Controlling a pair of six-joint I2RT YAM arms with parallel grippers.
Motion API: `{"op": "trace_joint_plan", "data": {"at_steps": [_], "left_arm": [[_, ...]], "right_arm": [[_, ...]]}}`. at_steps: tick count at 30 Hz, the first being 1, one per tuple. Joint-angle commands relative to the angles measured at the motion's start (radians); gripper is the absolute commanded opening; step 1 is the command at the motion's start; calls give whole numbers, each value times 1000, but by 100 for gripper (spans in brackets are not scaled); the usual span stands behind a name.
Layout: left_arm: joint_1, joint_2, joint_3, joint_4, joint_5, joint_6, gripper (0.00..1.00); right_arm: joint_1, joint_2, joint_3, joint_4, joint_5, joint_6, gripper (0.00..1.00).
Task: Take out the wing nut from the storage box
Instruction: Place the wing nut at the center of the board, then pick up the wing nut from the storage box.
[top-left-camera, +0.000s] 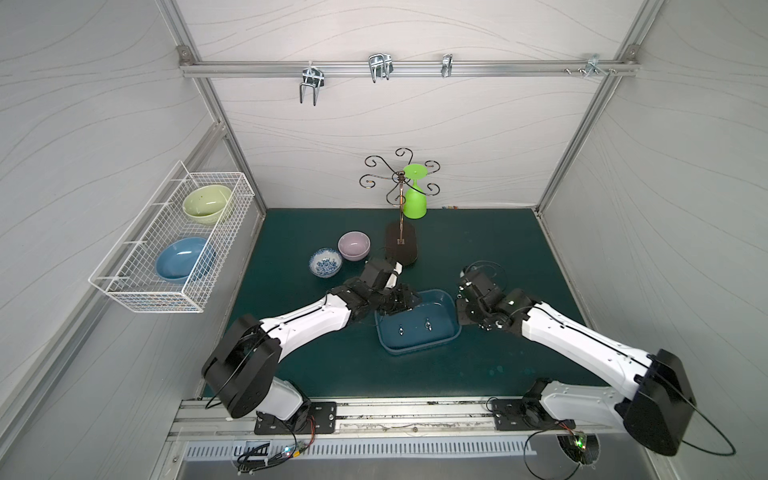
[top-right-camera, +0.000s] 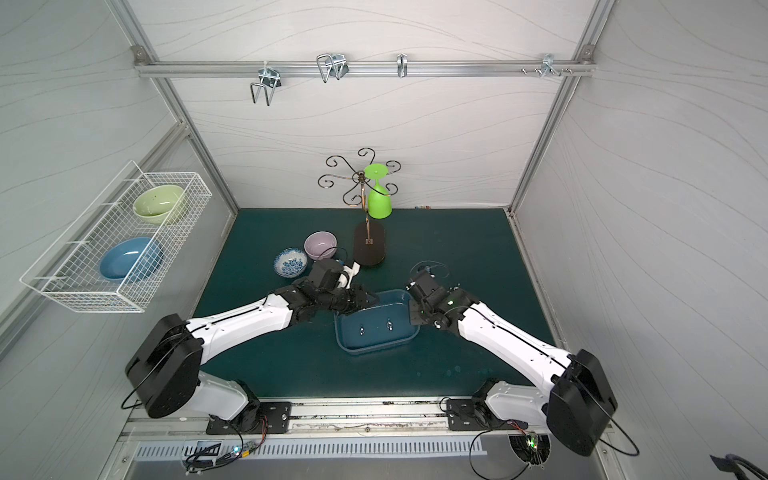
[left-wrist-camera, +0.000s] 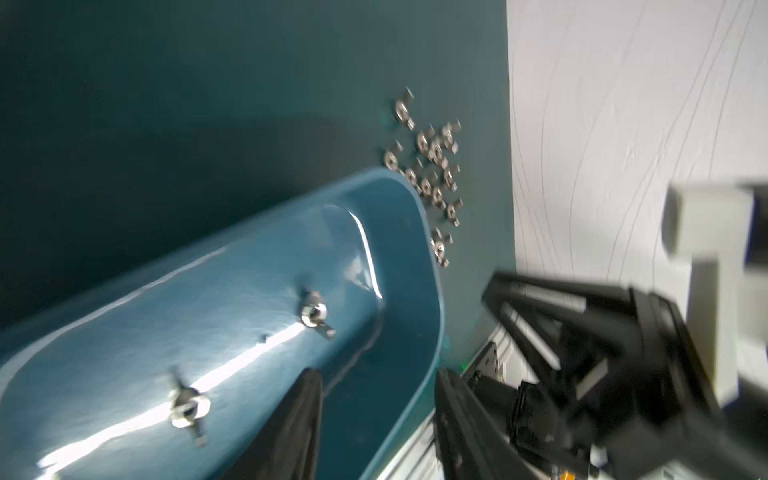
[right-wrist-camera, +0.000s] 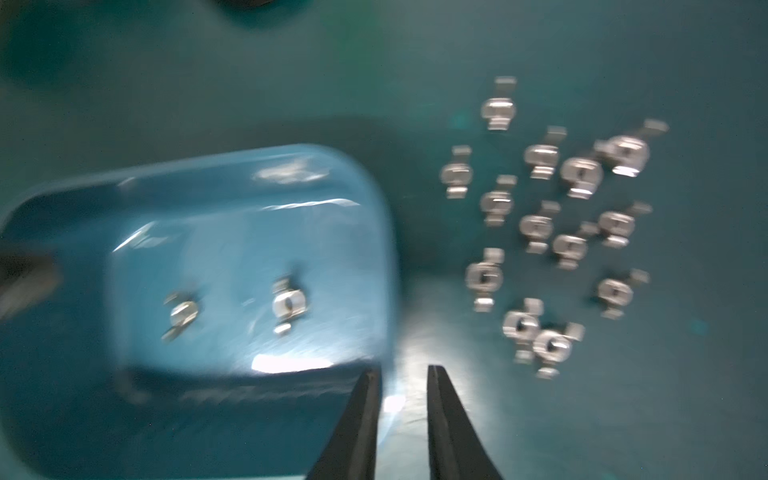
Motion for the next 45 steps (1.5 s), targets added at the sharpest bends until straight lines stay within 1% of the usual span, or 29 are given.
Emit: {"op": "trace_joint_plan", "data": {"at_steps": [1,2,4,7,12,15,18,24,31,34,40,45], "left_arm": [[57,-63,-52,-22,-34,-31,49],[71,-79,-65,-30,-39,-31,49],[90,-103,-80,-53,-47,-27,49],[110,-124,-87,-87,-40,-8,50],[141,-139,-84,-119,-22,18,50],[149,-131,-83,-125,-13,24,50],[154,-127,-93,-110,-6,20,50],[155,-116,-94,-102,2,19,50],[157,-113,-93,-94,2,21,50],[157,-106,-95,-89,3,16,50],[158,-99,-90,-91,8,19,50],[158,-101,-93,-90,8,20,49]], "right_arm": [[74,104,51,-1,-23,-7,24],[86,132,62,18,-17,-4,24],[87,173,72,58,-47,7,25],[83,245,89,108,-73,7,29],[73,345,120,163,-111,-13,33],[61,389,139,171,-131,-12,33],[53,419,154,156,-118,-11,33],[40,471,165,147,-145,-21,33],[43,480,151,147,-142,-13,31],[43,486,139,168,-152,-13,26],[43,504,152,169,-147,-15,19],[43,505,157,162,-143,-23,4]]}}
